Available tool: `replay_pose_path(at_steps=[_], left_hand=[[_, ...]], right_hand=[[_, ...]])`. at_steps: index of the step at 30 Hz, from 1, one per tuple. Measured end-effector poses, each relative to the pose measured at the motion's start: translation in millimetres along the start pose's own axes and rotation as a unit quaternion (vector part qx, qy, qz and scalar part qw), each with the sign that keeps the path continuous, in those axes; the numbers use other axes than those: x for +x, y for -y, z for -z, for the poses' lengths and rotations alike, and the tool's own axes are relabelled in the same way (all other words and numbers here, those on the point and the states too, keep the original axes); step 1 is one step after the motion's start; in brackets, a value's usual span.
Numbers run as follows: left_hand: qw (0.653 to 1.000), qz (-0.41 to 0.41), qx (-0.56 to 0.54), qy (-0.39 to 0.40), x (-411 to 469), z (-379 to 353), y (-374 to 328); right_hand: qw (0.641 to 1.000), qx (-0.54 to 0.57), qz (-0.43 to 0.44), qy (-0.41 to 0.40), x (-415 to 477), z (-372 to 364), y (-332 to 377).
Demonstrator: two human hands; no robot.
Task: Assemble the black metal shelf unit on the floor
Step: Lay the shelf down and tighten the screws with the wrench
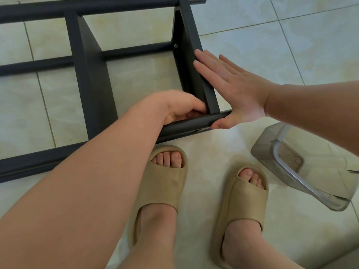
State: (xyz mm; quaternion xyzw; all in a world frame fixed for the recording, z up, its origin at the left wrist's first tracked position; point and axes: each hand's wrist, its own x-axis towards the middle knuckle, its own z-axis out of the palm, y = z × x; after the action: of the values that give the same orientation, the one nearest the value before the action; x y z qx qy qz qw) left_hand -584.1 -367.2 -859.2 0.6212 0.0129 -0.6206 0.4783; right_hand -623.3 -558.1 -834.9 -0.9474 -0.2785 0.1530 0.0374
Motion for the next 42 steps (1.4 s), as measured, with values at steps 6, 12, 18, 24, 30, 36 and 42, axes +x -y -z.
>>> replay_pose_path(at_steps=[6,12,18,24,30,36,42], left_hand=[[0.999,-0.042,-0.025,-0.006,2.4,3.3,2.3],[0.997,-0.031,-0.056,0.031,0.7,4.2,2.0],[1.0,-0.013,-0.003,-0.004,1.4,1.3,1.3],[0.999,-0.05,-0.018,0.005,1.4,2.8,1.4],[0.998,-0.039,-0.041,0.03,-0.2,3.2,1.4],[1.0,-0.018,0.016,-0.014,0.3,0.8,0.6],[0.999,0.011,0.032,-0.001,-1.3,1.0,-1.8]], right_hand=[[1.0,0.003,0.0,-0.002,0.0,-0.4,-0.4],[1.0,0.004,-0.001,-0.002,0.1,0.3,0.0],[1.0,0.002,-0.001,-0.001,-0.3,0.8,0.6],[1.0,-0.001,-0.001,0.0,0.3,0.1,0.3],[1.0,-0.004,-0.001,-0.002,-0.3,1.0,0.5],[1.0,-0.004,-0.001,-0.008,-0.6,0.8,0.9],[1.0,0.004,0.0,-0.009,0.2,0.3,0.5]])
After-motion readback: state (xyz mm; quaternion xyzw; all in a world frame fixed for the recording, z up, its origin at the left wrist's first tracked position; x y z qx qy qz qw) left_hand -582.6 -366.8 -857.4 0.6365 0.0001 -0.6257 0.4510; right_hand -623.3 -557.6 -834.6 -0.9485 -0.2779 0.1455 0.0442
